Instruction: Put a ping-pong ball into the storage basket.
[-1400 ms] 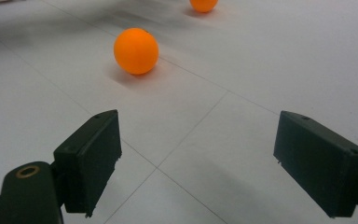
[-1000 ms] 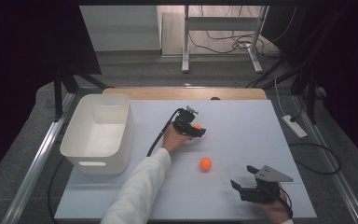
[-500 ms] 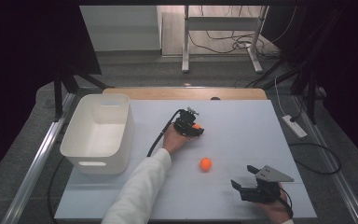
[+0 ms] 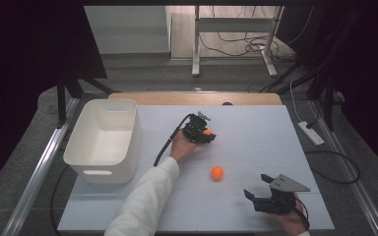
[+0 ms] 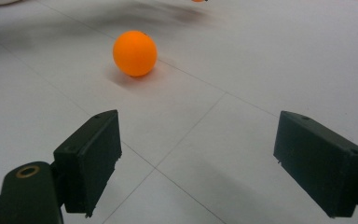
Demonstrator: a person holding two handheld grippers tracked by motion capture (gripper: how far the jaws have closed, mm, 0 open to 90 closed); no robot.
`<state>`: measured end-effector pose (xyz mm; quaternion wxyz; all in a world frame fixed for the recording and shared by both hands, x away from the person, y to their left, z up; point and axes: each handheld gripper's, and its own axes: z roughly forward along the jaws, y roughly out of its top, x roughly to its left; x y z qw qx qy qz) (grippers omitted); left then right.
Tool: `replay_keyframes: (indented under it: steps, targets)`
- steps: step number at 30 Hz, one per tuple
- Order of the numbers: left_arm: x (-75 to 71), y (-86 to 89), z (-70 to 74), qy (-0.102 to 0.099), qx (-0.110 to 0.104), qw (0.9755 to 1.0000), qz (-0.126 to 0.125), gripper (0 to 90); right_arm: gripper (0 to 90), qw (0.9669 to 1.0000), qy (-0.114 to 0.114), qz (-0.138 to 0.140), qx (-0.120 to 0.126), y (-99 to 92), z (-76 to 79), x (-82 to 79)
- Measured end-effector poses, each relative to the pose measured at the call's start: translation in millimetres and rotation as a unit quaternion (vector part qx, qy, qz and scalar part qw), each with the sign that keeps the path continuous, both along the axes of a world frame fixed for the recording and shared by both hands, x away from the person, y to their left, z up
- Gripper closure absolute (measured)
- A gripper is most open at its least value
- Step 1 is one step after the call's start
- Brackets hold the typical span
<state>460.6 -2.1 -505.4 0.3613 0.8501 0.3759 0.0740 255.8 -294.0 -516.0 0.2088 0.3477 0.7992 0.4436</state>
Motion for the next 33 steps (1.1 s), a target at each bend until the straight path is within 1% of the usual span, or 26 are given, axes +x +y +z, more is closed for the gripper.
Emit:
replay_keyframes:
  steps: [2, 4, 9, 15, 19, 28, 29, 30, 33]
  targets:
    - [-2.0, 2.4, 1.8, -0.003, -0.007, 1.0, 0.001, 50.2, 14.5, 1.0, -0.001, 0.003, 0.002, 0.5, -0.1, -0.2]
    - [-3.3, 4.6, 3.5, -0.001, -0.017, 0.9998, 0.003, 50.2, 14.5, 1.0, -0.001, 0.002, 0.001, 0.7, -0.5, 0.0]
    - [-6.9, 8.5, 9.3, -0.006, -0.03, 0.9995, 0.005, 50.2, 14.5, 1.0, -0.002, 0.0, 0.0, 0.7, -0.5, 0.2]
    - [-13.1, 12.8, 13.9, -0.014, -0.039, 0.9992, 0.003, 50.2, 14.5, 1.0, -0.002, -0.001, -0.001, 0.8, -0.6, 0.2]
    - [-16.4, 15.2, 17.4, -0.019, -0.04, 0.999, 0.004, 50.1, 14.5, 1.0, -0.002, -0.001, -0.002, 0.8, -0.7, 0.2]
    - [-23.1, 20.4, 25.2, -0.025, -0.054, 0.9982, 0.003, 50.0, 14.5, 1.0, -0.003, -0.001, -0.002, 0.8, -0.4, 0.0]
    - [-24.0, 21.1, 25.9, -0.028, -0.052, 0.9982, 0.002, 50.0, 14.5, 1.0, -0.003, -0.001, -0.002, 0.8, -0.4, 0.0]
    - [-25.9, 21.4, 26.8, -0.031, -0.055, 0.998, 0.003, 50.0, 14.5, 1.0, -0.004, -0.002, -0.002, 0.7, -0.3, 0.0]
    - [-28.2, 22.7, 28.3, -0.034, -0.054, 0.9979, 0.001, 50.0, 14.5, 1.0, -0.004, -0.002, -0.002, 0.6, -0.2, 0.0]
